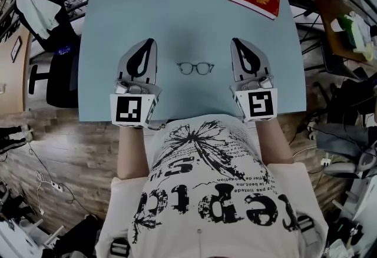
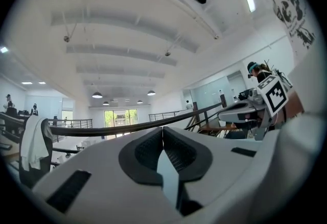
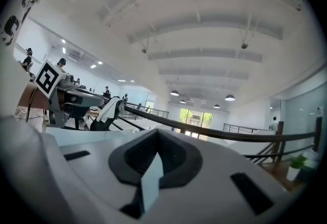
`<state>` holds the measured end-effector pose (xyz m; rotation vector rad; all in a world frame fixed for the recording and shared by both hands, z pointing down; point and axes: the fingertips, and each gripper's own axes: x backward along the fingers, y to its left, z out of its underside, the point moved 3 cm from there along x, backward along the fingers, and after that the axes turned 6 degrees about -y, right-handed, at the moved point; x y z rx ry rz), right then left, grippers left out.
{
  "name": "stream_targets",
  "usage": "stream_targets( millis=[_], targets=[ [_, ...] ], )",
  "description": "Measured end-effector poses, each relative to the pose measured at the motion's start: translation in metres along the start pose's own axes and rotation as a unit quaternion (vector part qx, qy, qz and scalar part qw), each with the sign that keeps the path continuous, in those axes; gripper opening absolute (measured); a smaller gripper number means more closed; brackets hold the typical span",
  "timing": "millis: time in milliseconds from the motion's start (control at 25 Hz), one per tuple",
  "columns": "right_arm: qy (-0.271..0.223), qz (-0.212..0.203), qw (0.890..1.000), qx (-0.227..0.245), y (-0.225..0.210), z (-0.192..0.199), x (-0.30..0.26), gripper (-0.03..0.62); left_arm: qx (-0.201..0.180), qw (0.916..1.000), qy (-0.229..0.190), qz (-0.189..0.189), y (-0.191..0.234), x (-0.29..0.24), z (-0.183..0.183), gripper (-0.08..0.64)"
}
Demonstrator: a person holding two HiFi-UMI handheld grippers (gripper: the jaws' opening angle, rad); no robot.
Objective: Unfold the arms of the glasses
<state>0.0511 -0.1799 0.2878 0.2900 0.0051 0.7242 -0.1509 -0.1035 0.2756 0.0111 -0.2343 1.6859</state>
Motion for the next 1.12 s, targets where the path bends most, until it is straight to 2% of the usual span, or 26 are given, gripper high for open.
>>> stream_targets(
  millis=[440,760,1120],
  targets=[
    [0.001,0.005,1.000,0.004,0.005,0.002,-0.006,0.009,-0.004,0.9998,0.015,-0.014,0.007,0.001,0.007,0.019],
    [-0.001,-0.001,1.000,-0.008,0.011,0.002,-0.005,0.009,0.009,0.9988,0.037,-0.030,0.016,0.006,0.019,0.018],
    [0.018,-0.010,1.000,-0.008,0.015,0.012,-0.010,0.008,0.015,0.9989,0.039,-0.019,0.016,0.003,0.022,0.019]
  ],
)
